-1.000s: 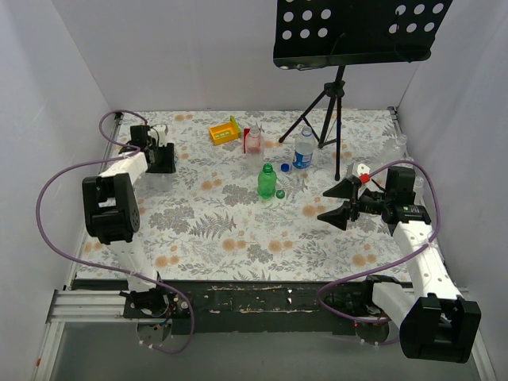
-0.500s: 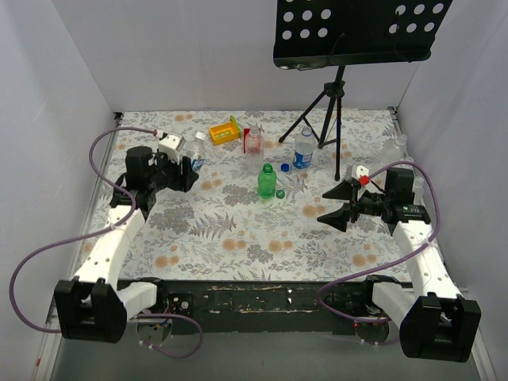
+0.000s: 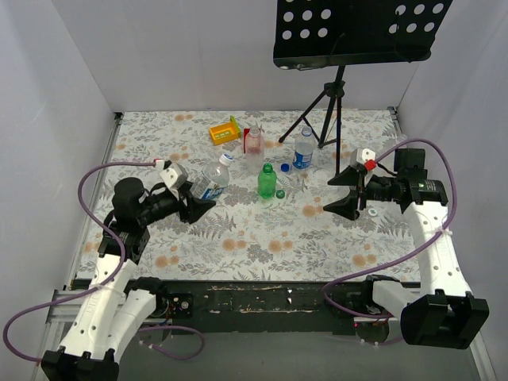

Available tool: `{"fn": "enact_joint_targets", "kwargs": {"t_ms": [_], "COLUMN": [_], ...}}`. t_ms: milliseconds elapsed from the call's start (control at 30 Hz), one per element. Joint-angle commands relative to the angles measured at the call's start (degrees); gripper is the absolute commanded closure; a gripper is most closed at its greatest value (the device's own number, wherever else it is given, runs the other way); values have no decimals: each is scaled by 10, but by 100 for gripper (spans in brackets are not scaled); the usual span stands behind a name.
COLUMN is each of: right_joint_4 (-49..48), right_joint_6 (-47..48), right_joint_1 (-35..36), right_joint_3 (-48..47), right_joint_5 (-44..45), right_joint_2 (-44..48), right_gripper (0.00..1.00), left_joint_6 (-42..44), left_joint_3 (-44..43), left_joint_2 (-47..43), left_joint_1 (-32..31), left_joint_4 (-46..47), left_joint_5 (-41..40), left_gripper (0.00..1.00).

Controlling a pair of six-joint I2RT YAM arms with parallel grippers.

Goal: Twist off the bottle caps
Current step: Pick up the plastic bottle at the center of the board.

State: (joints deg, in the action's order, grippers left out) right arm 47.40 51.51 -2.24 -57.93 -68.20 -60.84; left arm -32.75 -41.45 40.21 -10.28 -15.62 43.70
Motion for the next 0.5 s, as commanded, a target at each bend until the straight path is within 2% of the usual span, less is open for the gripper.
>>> {"fn": "enact_joint_targets", "kwargs": {"t_ms": [0,300,467], "right_joint_4": [87,71,60], "right_joint_6": [20,-36,-58], "right_joint_1": [-1,-1,-1], "right_joint_3": [-49,-48,-49], "right_joint_5": [-9,-5,0], "right_joint_2": [4,30,38], "right_gripper": [15,15,15], "left_joint_6": [-13,-14,-14], "left_joint_3": [16,38,44], "left_joint_2": [-13,-28,-8], "left_joint_1": [-25,-97,-141], "left_joint_4": [6,4,4], "left_joint_5": [70,88,82], "left_gripper": [100,100,100]}}
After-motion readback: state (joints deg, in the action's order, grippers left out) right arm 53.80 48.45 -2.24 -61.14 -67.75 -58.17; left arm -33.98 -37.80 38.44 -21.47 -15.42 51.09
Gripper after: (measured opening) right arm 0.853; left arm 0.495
